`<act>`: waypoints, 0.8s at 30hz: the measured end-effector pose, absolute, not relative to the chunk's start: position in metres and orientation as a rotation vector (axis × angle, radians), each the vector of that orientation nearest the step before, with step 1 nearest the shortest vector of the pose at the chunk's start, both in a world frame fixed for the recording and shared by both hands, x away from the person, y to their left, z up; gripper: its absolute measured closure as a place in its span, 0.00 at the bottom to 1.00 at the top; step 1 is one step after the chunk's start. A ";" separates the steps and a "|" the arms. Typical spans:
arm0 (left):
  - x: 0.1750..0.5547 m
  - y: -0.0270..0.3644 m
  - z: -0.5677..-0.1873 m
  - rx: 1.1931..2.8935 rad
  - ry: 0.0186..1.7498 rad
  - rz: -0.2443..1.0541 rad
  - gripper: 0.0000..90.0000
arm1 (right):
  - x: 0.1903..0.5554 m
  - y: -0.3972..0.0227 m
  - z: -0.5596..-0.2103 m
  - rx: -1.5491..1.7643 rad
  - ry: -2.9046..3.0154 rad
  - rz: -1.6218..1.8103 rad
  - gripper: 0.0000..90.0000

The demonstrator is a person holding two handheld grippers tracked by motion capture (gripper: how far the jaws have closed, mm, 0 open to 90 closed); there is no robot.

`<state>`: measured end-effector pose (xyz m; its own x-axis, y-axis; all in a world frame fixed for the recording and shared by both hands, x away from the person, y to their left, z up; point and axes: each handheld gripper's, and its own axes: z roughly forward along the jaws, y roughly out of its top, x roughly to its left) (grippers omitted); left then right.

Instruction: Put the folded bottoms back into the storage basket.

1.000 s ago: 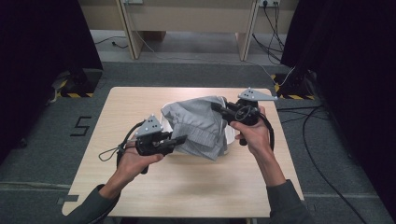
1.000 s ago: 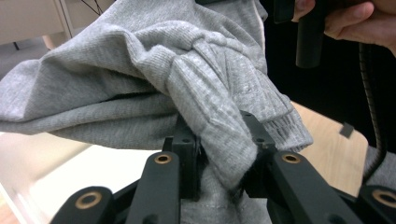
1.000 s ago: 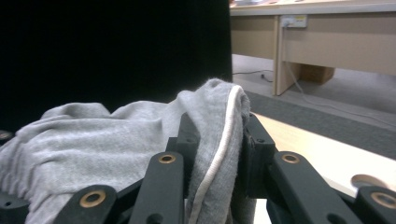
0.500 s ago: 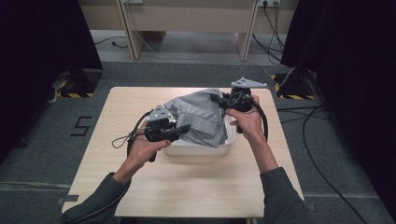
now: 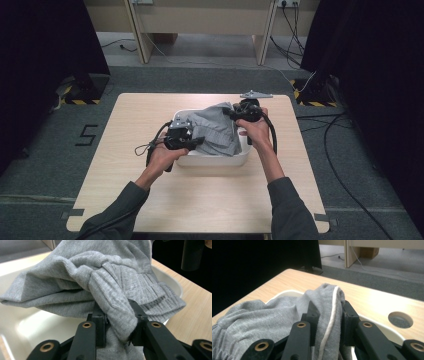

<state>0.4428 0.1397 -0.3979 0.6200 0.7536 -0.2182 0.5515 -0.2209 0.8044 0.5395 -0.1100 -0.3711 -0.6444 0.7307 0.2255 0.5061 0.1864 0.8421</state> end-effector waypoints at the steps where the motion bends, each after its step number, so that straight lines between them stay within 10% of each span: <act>1: 0.443 0.140 -0.398 1.904 1.038 0.270 0.79 | 0.540 -0.110 -0.371 1.190 2.233 1.442 0.82; 24: 0.452 0.136 -0.423 2.018 1.144 0.229 0.71 | 0.547 -0.102 -0.402 1.300 2.369 1.212 0.70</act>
